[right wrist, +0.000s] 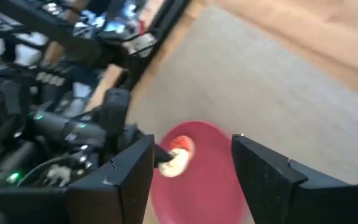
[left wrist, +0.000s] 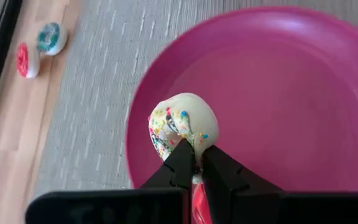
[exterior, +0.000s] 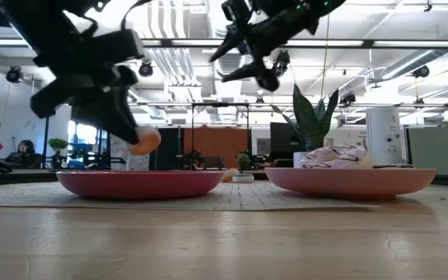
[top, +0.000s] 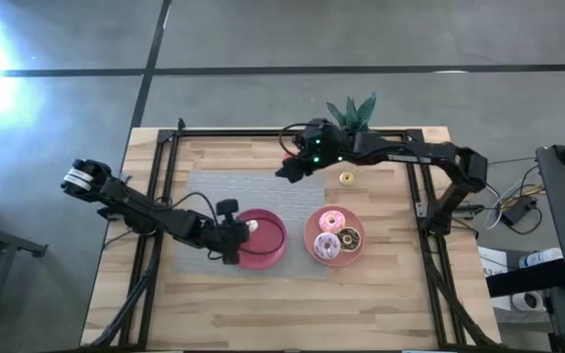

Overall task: Pick & Place donuts
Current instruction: Put the small white donut on the pink plate

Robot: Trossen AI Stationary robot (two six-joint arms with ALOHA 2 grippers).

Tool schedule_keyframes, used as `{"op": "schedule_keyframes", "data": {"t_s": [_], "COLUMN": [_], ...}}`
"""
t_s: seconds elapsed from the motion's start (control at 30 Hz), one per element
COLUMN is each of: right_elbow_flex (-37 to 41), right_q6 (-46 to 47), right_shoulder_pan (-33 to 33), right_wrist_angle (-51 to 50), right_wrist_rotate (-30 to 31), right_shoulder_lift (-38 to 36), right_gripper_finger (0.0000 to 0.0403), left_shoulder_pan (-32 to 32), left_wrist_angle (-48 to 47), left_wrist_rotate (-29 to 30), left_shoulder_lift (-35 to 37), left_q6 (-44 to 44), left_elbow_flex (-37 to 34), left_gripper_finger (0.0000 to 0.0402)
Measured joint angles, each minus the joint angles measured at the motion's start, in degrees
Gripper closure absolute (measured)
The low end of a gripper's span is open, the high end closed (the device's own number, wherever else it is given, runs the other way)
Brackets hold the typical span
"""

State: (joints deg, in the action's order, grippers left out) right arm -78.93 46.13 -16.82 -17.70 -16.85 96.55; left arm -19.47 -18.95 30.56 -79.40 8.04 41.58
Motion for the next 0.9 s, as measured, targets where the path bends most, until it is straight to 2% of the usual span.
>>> {"op": "schedule_keyframes", "data": {"t_s": [0.33, 0.63, 0.73, 0.9], "right_elbow_flex": [3.6, 7.1, 7.5, 7.7], "right_q6": [-1.3, 0.0, 0.1, 0.0], "right_shoulder_pan": [0.0, 0.5, 1.0, 1.3], "right_wrist_angle": [-2.1, -1.4, -1.4, -1.4], "right_wrist_rotate": [3.7, 3.5, 3.3, 3.1], "right_shoulder_lift": [-6.8, -7.5, -7.5, -7.6], "right_gripper_finger": [0.0200, 0.0200, 0.0200, 0.0199], "left_shoulder_pan": [2.0, 3.7, 4.3, 4.4], "left_wrist_angle": [-9.8, -10.6, -10.6, -10.9], "left_wrist_rotate": [-1.7, -3.4, -4.0, -4.6], "left_shoulder_lift": [-10.5, -12.5, -12.5, -12.5], "left_q6": [-0.9, 3.0, 4.6, 5.2], "left_elbow_flex": [6.0, 8.2, 8.2, 8.8], "left_gripper_finger": [0.0399, 0.0396, 0.0375, 0.0311]}}
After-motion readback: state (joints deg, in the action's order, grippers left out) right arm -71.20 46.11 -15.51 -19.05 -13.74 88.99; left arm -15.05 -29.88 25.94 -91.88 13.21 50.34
